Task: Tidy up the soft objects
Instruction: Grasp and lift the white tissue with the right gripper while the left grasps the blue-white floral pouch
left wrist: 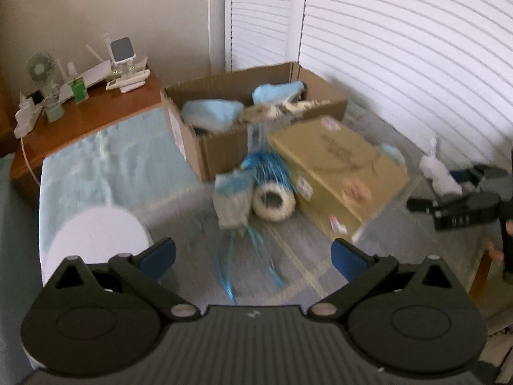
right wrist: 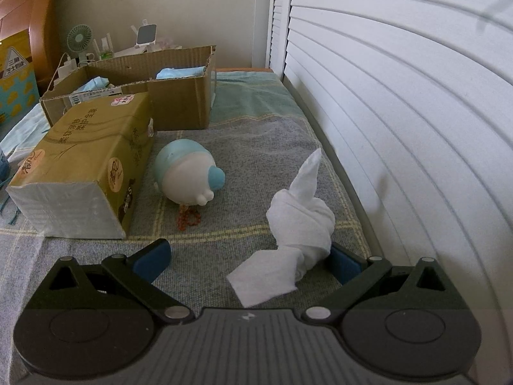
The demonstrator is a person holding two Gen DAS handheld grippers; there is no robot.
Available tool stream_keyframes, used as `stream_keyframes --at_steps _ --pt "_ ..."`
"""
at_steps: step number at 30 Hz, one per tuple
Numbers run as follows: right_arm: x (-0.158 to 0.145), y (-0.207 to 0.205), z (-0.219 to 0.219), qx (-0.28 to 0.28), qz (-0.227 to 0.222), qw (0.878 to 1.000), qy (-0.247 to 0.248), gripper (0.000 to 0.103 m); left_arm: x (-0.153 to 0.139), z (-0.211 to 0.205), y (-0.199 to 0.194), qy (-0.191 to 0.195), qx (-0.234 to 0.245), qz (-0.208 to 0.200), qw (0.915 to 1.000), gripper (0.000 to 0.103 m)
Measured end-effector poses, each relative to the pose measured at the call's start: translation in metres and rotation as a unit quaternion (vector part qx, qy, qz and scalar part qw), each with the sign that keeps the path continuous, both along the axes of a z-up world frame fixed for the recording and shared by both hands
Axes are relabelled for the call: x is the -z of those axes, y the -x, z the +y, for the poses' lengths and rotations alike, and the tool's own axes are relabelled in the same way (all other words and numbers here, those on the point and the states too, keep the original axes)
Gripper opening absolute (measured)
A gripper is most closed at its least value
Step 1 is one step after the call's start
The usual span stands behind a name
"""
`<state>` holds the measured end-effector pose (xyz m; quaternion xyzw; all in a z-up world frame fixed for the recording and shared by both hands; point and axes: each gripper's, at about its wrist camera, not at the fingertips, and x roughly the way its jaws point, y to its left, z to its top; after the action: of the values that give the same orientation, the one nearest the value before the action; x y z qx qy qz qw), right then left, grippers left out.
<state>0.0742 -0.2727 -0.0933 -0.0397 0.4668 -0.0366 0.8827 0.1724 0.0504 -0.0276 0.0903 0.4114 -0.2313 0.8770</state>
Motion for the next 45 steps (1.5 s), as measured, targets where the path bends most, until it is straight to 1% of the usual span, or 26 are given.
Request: stream_keyframes --at_steps 3,6,8,13,14,22,24,26,28,30,32,33,39,43,45 --pt "0.000 0.000 0.000 0.000 0.000 1.000 0.000 0.103 -0.006 -0.006 -0.017 -0.013 0.013 -0.006 0.9998 0.098" --pt "0.000 -0.001 0.000 -0.001 0.002 1.000 0.000 0.103 -0.005 -0.013 -0.036 -0.025 0.028 -0.002 0.9993 0.089" --pt "0.000 -0.001 0.000 -0.003 0.002 1.000 -0.001 0.103 0.000 -0.016 -0.048 -0.030 0.034 0.012 0.9989 0.071" --pt "0.000 -0.001 -0.001 -0.008 0.001 1.000 -0.002 0.103 0.017 -0.025 -0.072 -0.048 0.043 0.046 0.9968 0.052" --pt "0.001 -0.001 -0.001 -0.008 0.001 1.000 -0.002 0.103 0.020 -0.025 -0.076 -0.049 0.042 0.052 0.9966 0.050" --pt "0.001 -0.001 -0.002 -0.010 0.001 1.000 -0.002 0.103 0.038 -0.029 -0.096 -0.057 0.035 0.089 0.9938 0.050" --pt "0.001 -0.001 -0.002 -0.010 0.001 1.000 -0.002 0.103 0.040 -0.029 -0.099 -0.053 0.034 0.094 0.9936 0.049" --pt "0.001 -0.002 -0.002 -0.011 0.002 1.000 -0.002 0.103 0.039 -0.028 -0.101 -0.046 0.034 0.098 0.9936 0.042" --pt "0.001 -0.002 -0.002 -0.012 0.002 1.000 -0.002 0.103 0.039 -0.028 -0.103 -0.041 0.035 0.101 0.9934 0.041" --pt "0.001 -0.002 -0.002 -0.014 0.002 1.000 -0.003 0.103 0.040 -0.027 -0.104 -0.036 0.035 0.106 0.9931 0.038" --pt "0.001 -0.002 -0.002 -0.015 0.001 1.000 -0.003 0.103 0.039 -0.025 -0.104 -0.031 0.033 0.110 0.9929 0.028" --pt "0.001 -0.002 -0.002 -0.016 0.001 1.000 -0.003 0.103 0.038 -0.026 -0.104 -0.035 0.034 0.108 0.9929 0.027" --pt "0.001 -0.001 -0.002 -0.015 0.001 1.000 -0.003 0.103 0.033 -0.023 -0.103 -0.049 0.034 0.097 0.9935 0.026" --pt "0.001 -0.001 -0.002 -0.015 0.004 1.000 -0.002 0.103 0.032 -0.023 -0.103 -0.049 0.034 0.095 0.9937 0.026" --pt "0.000 -0.002 -0.002 -0.013 0.005 1.000 0.003 0.103 0.033 -0.024 -0.104 -0.051 0.031 0.096 0.9935 0.030"
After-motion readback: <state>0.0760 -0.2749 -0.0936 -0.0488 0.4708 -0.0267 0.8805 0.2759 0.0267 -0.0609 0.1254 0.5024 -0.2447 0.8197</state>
